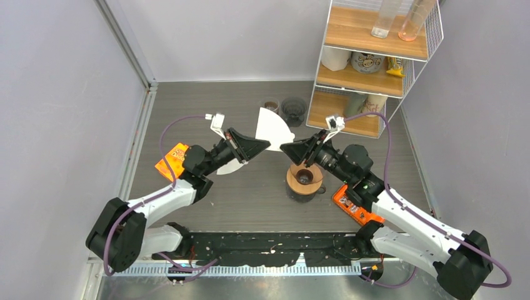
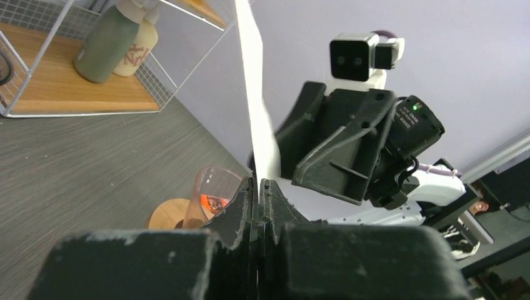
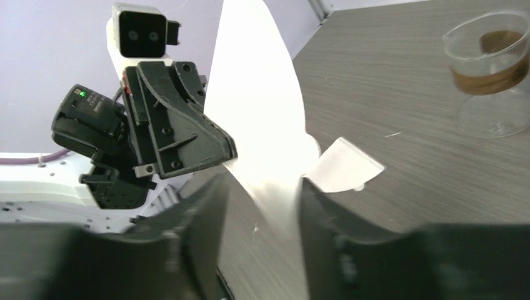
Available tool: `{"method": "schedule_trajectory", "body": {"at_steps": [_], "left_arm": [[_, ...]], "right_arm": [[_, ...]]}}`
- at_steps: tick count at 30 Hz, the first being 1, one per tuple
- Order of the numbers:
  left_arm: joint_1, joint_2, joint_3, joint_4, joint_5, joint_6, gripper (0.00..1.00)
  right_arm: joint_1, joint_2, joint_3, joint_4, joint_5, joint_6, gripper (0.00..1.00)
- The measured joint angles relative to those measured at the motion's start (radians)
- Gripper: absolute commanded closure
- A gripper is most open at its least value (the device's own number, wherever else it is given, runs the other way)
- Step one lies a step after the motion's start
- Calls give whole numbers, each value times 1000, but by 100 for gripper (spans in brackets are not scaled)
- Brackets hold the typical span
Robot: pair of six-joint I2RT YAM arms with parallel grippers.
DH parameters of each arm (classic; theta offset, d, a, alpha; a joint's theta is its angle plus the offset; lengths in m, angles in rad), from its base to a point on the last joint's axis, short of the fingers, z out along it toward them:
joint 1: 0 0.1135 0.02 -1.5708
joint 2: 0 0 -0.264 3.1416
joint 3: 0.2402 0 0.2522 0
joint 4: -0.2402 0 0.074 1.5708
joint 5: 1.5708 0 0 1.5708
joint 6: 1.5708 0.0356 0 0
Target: Place the coffee filter in the dripper
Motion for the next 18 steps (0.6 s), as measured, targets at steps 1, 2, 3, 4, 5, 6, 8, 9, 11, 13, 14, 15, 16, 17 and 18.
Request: {"method": "schedule_trajectory", "body": {"at_steps": [1,2,3,4,5,6,8,9,11,13,14,15,16,17,18], "left_arm": [[0,-2,1,-4,8,9,100],[0,-6,3,-13,24,28,100],[1,-13,6,-25,41,45,100],[1,-21,10,-42,59,65,100],[1,-31,17,-63,78,87,100],[1,-40,25,-85,97,113,100],[1,-58,42,-135,128,163,100],[1,-70,47,-163,142,190,100],[1,-97,50,-213,164,240,100],[1,-128,50,-261,192,291,100],[1,-143,50,-282,206,318,100],[1,-158,50,-303,216,344,100],[1,-170,50,-319,225,363,100],[1,-185,50,-341,232,390,100],[1,-198,50,-366,240,419,100]], "right_arm": [[0,-11,0,-14,4,-5,19],[0,-23,0,-29,9,-16,7],[0,-41,0,-52,21,-28,2],[0,-60,0,-76,32,-43,3],[0,-79,2,-101,46,-61,4],[0,-98,3,-128,61,-81,4],[-2,-133,9,-183,89,-120,4],[-3,-146,14,-210,105,-139,4],[-3,-167,27,-262,138,-180,4],[-5,-180,43,-313,177,-229,4],[-5,-184,51,-335,193,-252,4],[-6,-185,60,-359,207,-275,5],[-7,-185,65,-373,211,-293,5],[-8,-185,71,-391,214,-314,4],[-9,-183,77,-410,213,-333,5]]}}
